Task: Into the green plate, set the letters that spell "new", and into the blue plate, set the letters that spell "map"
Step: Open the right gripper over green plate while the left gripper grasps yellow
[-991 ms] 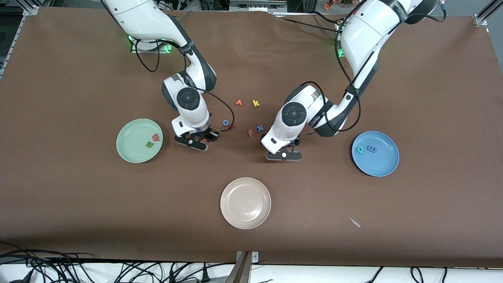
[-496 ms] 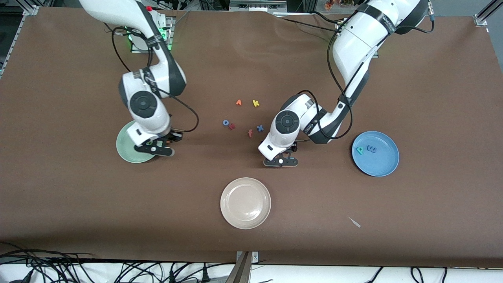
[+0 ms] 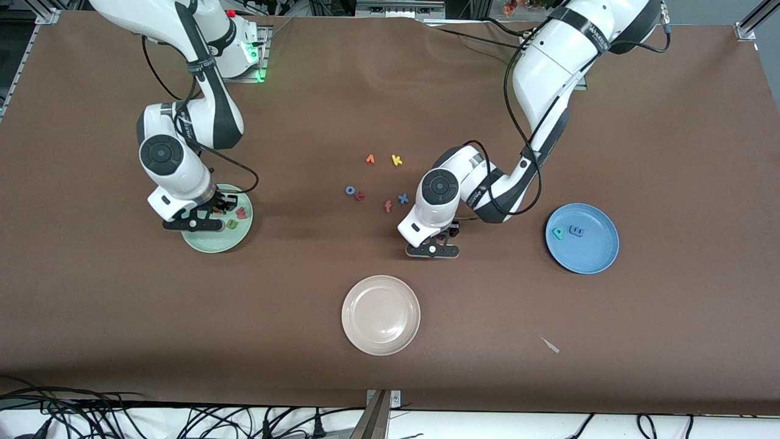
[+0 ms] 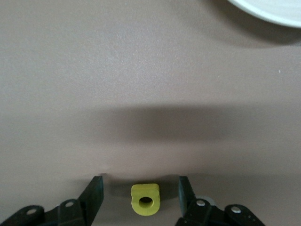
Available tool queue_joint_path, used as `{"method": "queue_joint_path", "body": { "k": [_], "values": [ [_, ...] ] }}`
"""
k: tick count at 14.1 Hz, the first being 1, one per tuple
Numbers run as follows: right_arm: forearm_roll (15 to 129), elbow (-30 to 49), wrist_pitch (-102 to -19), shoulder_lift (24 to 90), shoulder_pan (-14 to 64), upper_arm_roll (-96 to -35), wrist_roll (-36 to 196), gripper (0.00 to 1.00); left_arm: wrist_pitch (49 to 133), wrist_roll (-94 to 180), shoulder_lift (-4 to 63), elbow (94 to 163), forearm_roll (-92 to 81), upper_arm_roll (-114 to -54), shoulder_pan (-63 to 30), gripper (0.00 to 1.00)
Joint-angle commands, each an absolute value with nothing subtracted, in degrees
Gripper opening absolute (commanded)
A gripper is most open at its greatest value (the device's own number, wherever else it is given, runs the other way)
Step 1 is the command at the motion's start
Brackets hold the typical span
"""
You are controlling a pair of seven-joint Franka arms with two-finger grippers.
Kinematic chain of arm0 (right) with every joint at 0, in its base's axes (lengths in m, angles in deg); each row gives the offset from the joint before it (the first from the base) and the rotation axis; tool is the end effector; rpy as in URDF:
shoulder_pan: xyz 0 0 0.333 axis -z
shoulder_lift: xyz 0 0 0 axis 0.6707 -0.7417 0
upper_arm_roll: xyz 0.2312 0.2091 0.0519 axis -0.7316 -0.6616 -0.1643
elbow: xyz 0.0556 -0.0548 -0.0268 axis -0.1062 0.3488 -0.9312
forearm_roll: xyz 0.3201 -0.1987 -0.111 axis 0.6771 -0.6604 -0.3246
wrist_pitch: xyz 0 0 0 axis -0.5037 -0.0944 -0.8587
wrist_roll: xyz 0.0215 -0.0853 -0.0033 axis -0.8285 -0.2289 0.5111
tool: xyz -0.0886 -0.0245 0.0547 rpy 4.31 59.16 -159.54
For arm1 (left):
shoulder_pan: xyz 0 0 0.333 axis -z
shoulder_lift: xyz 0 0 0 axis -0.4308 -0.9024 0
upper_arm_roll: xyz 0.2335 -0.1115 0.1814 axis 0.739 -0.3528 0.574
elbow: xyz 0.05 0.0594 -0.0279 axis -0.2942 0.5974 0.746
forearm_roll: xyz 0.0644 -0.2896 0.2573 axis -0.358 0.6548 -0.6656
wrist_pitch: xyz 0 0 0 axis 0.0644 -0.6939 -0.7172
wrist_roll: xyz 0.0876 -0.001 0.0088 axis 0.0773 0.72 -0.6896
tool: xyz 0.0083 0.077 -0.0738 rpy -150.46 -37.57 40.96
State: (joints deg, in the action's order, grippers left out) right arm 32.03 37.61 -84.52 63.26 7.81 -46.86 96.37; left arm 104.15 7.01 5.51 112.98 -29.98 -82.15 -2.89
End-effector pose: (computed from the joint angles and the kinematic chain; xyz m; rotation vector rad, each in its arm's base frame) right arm 0.5341 0.0967 0.2444 2.9782 0.0520 -0.0565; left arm 0.5782 -0.4168 0.1742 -3.1308 0.0442 0.0510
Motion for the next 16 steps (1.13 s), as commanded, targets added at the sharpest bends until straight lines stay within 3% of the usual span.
{"method": "queue_joint_path", "body": {
  "k": [1,4,7,14,16],
  "values": [
    [32.7,41.0,-86.0,67.1,7.4,-46.7,95.5,0.98,103.0,6.9,5.0,111.9,-31.1,-81.5,-1.7,0.60],
    [34.0,38.5,-82.9,67.6,7.4,-46.6,95.2,0.99,101.3,6.9,5.0,112.0,-31.1,-81.6,-1.3,0.56],
    [35.7,27.9,-69.2,67.5,7.4,-46.7,95.3,0.99,100.9,6.9,5.0,112.0,-31.1,-81.6,-1.1,0.55],
    [35.8,12.8,-49.3,73.6,7.4,-46.7,95.1,0.99,100.9,7.4,4.7,112.0,-31.1,-81.6,-1.3,0.32],
    [35.8,8.1,-44.1,74.3,7.4,-46.7,94.5,1.00,100.9,7.5,4.8,112.0,-31.1,-81.6,-1.4,0.30]
  ]
}}
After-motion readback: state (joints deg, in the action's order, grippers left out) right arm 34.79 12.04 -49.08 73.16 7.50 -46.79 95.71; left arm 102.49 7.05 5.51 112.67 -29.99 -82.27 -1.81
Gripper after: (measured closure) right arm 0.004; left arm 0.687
